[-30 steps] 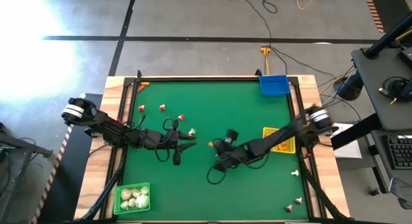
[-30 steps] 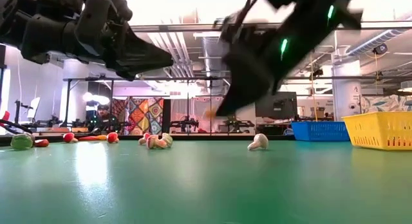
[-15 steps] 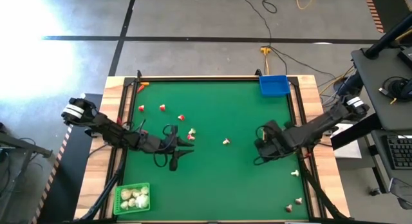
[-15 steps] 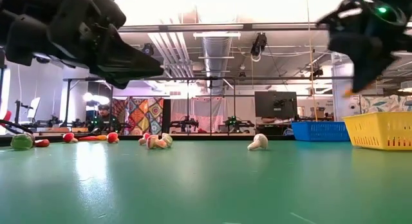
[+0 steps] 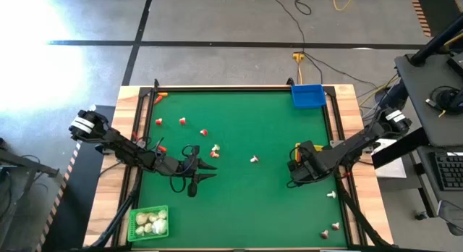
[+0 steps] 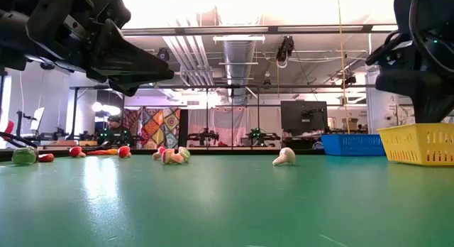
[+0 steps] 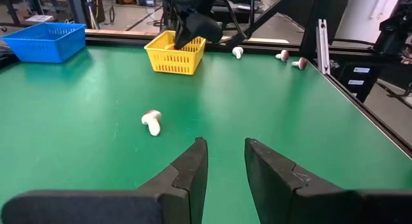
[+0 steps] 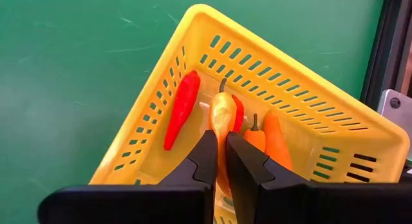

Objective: Sort produce into baskets
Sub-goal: Put the yellow chili into the yellow bin, then adjust the green bin on the table

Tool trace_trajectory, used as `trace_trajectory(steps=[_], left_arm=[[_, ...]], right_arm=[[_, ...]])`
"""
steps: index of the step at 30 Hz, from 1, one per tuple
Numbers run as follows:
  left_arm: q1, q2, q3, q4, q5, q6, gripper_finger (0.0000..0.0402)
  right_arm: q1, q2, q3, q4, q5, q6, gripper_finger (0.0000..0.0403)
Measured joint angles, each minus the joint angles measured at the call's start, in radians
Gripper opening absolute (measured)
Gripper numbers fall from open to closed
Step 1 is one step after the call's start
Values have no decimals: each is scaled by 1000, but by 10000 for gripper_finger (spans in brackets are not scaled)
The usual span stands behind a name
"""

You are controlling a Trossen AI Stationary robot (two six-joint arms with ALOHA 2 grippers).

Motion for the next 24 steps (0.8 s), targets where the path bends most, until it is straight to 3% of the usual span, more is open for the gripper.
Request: trace_trajectory(steps=[9,18,24], left_arm=[[2,0,1,19,-4,0,88],[3,-1,78,5,-99,-6,88],[1,-39,196,-286,-99,5,88]], right_arm=[[-46,50,-41,9,-1,-51,30],[-53,3,-55,19,0,-158,138],[-48,-67,5,18,46,-270,186]])
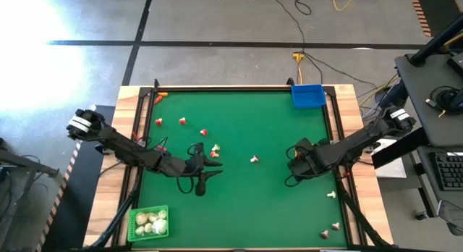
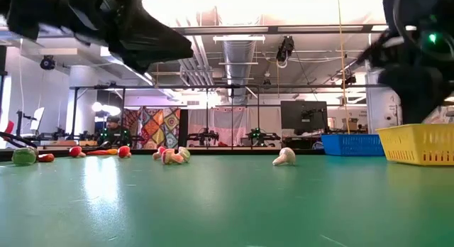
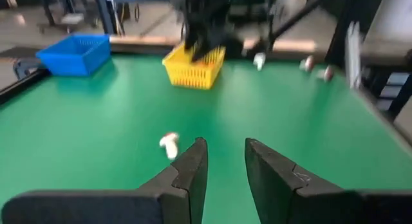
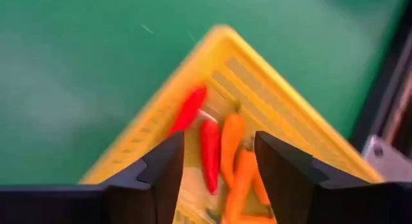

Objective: Sort produce into baskets
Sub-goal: Adjust the green bin on the table

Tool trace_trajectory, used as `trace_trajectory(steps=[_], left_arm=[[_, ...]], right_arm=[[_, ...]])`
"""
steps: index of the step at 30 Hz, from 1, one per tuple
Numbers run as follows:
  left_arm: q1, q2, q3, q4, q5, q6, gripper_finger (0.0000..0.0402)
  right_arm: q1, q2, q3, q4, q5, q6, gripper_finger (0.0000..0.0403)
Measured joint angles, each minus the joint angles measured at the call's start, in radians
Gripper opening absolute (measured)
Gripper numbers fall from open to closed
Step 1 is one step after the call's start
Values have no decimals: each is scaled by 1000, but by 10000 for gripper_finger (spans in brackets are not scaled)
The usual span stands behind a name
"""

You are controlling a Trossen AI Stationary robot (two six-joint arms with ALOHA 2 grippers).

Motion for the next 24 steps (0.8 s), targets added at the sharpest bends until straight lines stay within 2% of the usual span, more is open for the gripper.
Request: trace_trajectory(steps=[2,7,10,14,18,21,24], left_arm=[[7,-26,70,-181,-36,-8,86],[11,-70,312,-701,-321,-75,75],[10,-68,447,-956,-526,-99,69],[39,-58,573,-1221,-685,-130,59],[159,-58,663,-1491,-655,-287,53],[308,-58,695,-1684,-540,-440,52],[496,-58,694,-1780,-386,-502,55]], right_arm=[[10,-17,25,7,50,-35,194],[49,-30,73,69,245,-121,198],[66,-29,72,213,349,-262,195],[68,-5,69,474,439,-529,195],[59,31,69,780,471,-843,196],[42,54,68,954,455,-1041,196],[16,65,68,1070,408,-1151,196]])
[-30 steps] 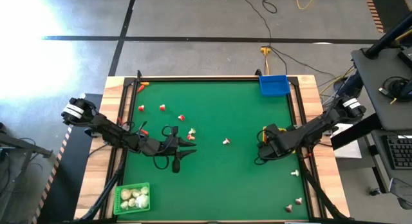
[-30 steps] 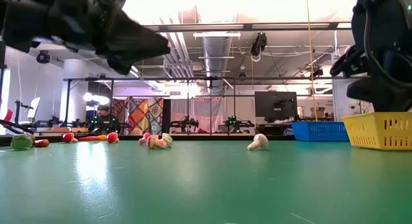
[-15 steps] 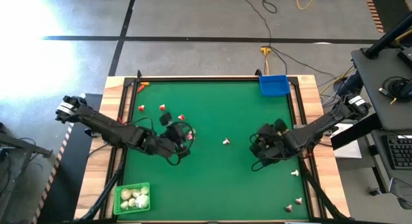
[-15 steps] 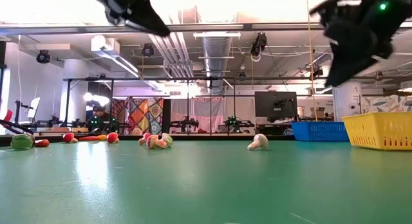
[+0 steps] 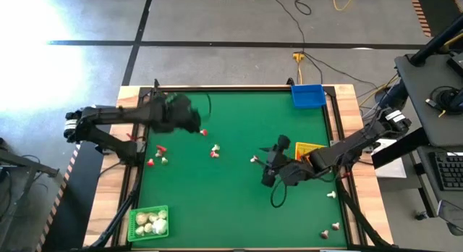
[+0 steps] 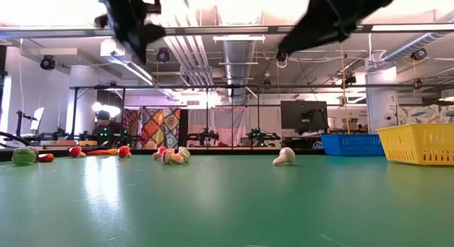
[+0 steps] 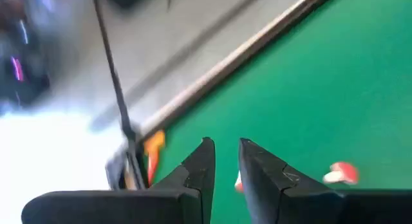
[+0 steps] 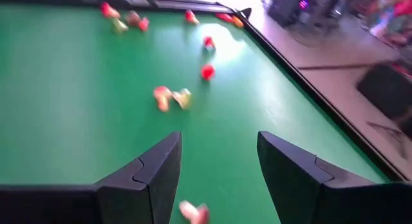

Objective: Sort produce into baskets
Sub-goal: Adjust the green bin on the table

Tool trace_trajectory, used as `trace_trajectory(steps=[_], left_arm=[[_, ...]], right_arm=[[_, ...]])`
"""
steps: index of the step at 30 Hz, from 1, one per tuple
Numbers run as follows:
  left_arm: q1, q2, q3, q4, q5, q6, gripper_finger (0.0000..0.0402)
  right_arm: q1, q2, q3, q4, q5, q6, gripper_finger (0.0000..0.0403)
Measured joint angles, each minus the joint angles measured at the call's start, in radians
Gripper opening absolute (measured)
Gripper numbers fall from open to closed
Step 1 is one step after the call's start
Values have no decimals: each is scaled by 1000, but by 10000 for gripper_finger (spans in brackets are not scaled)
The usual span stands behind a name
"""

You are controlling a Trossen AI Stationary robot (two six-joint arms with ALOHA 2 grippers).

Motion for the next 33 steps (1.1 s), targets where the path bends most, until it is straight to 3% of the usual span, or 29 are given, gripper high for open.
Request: trace_trajectory(steps=[6,10,16,23,33], left_arm=[[378,51,-57,29,345,134,82],[562,141,-44,28,442,242,117],[780,327,103,-34,543,340,176],[920,535,270,-91,591,264,218],[1050,698,374,-109,684,166,206]], right_arm=[[-42,1,-21,36,-121,-47,196],[-64,1,-37,38,-124,-53,196],[-101,1,-57,44,-124,-76,196],[-146,1,-78,45,-193,-91,196],[-223,1,-110,68,-200,-145,196]])
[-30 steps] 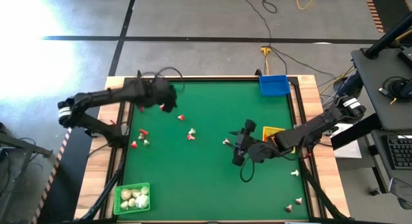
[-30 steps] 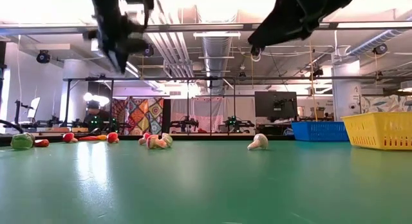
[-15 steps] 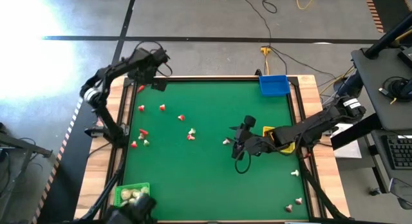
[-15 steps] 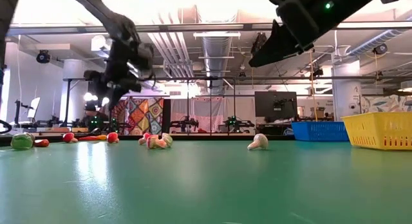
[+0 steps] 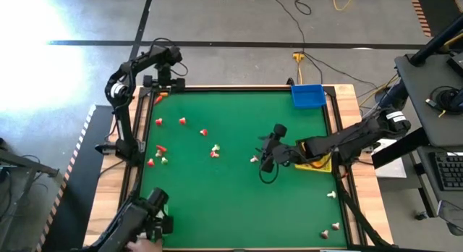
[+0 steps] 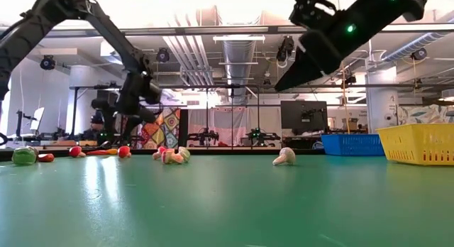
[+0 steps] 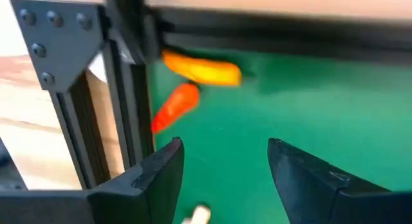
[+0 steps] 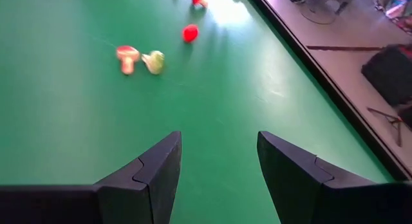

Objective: Sort produce into baskets
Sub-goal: Adjust the green bin on the table

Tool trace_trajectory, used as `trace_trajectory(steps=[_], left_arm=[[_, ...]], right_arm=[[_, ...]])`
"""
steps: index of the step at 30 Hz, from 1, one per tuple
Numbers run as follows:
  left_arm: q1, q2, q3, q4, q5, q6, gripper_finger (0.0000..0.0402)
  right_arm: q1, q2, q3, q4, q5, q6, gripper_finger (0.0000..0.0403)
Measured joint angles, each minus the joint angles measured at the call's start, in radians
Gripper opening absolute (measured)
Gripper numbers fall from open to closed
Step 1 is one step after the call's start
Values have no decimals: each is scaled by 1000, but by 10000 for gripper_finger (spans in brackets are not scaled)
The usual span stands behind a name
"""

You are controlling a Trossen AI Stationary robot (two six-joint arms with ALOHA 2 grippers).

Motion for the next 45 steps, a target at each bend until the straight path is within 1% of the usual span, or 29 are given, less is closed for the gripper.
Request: trace_trajectory(steps=[2,5,7,10,13,15,17,19,21,25,28,30,32,36,41,45], left_arm=[[0,3,0,36,-18,-35,201],[-2,5,4,73,-13,-62,194],[-2,7,2,86,-11,-105,192],[3,23,4,95,0,-177,191],[2,48,2,116,38,-190,191],[-11,49,2,148,2,-166,191],[-32,47,2,145,-72,-163,187],[-56,38,2,138,-136,-177,179],[-77,24,2,125,-173,-212,167],[-118,15,-7,124,-230,-349,140],[-156,9,-27,130,-306,-510,125],[-185,8,-53,136,-347,-618,120],[-208,8,-86,162,-371,-718,118],[-232,7,-146,233,-384,-882,117],[-238,6,-177,244,-385,-1087,117],[-242,6,-199,289,-412,-1161,117]], right_arm=[[-19,0,-12,10,0,-9,196],[-49,0,-32,54,0,-32,196],[-68,0,-39,82,-3,-51,196],[-96,0,-41,111,-44,-66,196],[-120,0,-41,139,-102,-89,196],[-133,0,-41,162,-134,-106,196],[-144,0,-41,184,-159,-124,196],[-156,0,-41,209,-178,-144,196],[-169,0,-42,236,-201,-159,196],[-202,12,-61,319,-288,-173,196],[-230,41,-84,382,-379,-187,196],[-246,59,-87,396,-421,-193,196],[-256,75,-88,399,-430,-194,196],[-266,95,-92,399,-429,-195,196],[-269,101,-111,398,-438,-203,196],[-276,101,-113,402,-438,-206,196]])
